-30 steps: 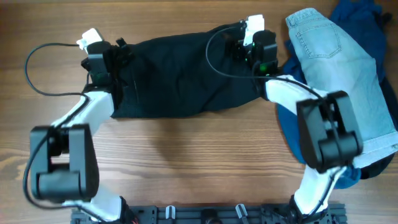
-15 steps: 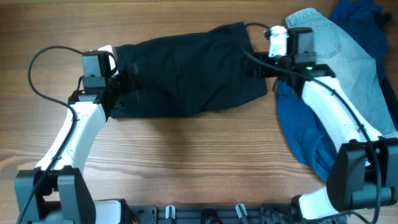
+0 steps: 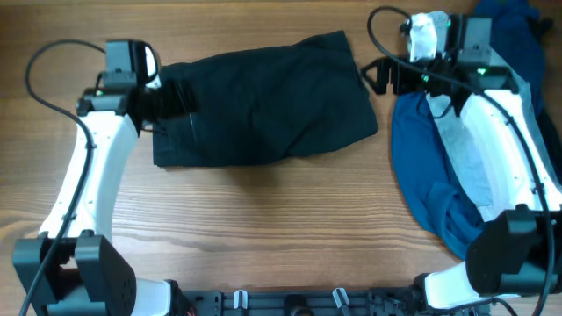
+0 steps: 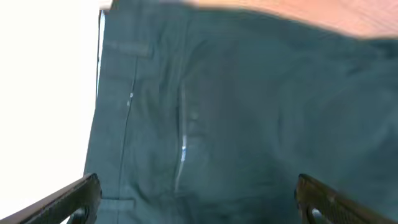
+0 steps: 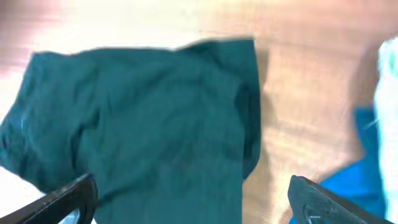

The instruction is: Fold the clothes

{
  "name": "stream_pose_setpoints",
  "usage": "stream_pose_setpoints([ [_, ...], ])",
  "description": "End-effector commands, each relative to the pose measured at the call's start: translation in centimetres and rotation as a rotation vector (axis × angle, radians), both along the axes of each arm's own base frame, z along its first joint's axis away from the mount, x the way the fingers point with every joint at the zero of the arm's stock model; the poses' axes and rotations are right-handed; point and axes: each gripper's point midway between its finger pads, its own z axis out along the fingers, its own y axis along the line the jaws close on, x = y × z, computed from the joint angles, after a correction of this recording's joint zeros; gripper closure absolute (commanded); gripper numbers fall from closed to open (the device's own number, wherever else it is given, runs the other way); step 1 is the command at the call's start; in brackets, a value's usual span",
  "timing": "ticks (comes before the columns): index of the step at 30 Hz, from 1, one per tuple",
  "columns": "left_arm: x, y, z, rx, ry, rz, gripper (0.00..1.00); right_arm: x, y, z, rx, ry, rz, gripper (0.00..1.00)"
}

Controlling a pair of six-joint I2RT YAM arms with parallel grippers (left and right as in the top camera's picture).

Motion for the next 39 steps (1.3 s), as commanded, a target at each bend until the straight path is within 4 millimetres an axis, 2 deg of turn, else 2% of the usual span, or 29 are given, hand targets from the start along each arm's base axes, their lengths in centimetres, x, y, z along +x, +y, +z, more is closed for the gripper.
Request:
stream_pose_setpoints([
  [1,0.7,0.2,1.4,-0.011,-0.028,0.002,0.0,0.5,-0.1,0.5,-0.033,-0.032,0.025,0.01],
  [3,1.0,0.7,0.3,-0.001,-0.005,0.011,0.0,0.8,-0.1,-0.9,-0.042,-0.008,0.038,0.01],
  [8,3.1,2.0,-5.4,0.003,0.077,0.04,0.0,1.8,0.0,-5.8,-0.039,0.081,0.053,0.01],
  [11,4.5,2.1,-8.2,0.003,0.087,0.04,0.07,1.9,0.1,-7.8,-0.04,0.122,0.066,0.04],
  [13,5.1,2.3,-9.0,0.003,0.083,0.044,0.12,2.0,0.4,-8.4,-0.025,0.131,0.078,0.04],
  [16,5.5,2.3,-9.1,0.003,0.071,0.044,0.2,2.2,0.8,-9.6,-0.002,0.148,0.092,0.05],
  [18,5.4,2.3,-9.1,0.003,0.074,0.044,0.22,1.9,2.1,-9.1,0.061,0.13,0.161,0.1],
  [19,5.3,2.3,-8.9,0.002,0.076,0.045,0.22,2.0,2.8,-8.6,0.092,0.11,0.189,0.24],
  [20,5.1,2.3,-8.6,-0.001,0.075,0.051,0.22,2.1,3.1,-8.3,0.115,0.11,0.185,0.48],
  [21,5.0,2.3,-8.2,-0.001,0.073,0.051,0.22,2.1,3.6,-8.2,0.141,0.114,0.19,0.77],
  [22,4.7,2.5,-7.6,-0.006,0.071,0.066,0.24,2.0,4.7,-8.1,0.196,0.122,0.21,0.96],
  [24,4.1,4.0,-7.2,-0.038,0.085,0.14,0.25,2.1,5.7,-8.4,0.286,0.147,0.226,0.96],
  [28,3.2,7.3,-6.9,-0.157,0.092,0.205,0.28,2.9,6.0,-13.8,0.327,0.238,0.195,0.96],
  [30,3.0,8.4,-6.8,-0.174,0.088,0.22,0.27,3.0,6.0,-15.4,0.333,0.263,0.185,0.95],
  [33,3.0,8.6,-6.8,-0.176,0.087,0.222,0.27,3.4,5.9,-17.4,0.334,0.281,0.164,0.96],
  [36,3.0,8.5,-6.9,-0.176,0.088,0.222,0.27,3.3,4.5,-21.0,0.268,0.365,0.057,0.96],
  [39,2.9,8.5,-6.9,-0.176,0.092,0.223,0.28,2.8,3.4,-23.3,0.206,0.427,-0.017,0.96],
])
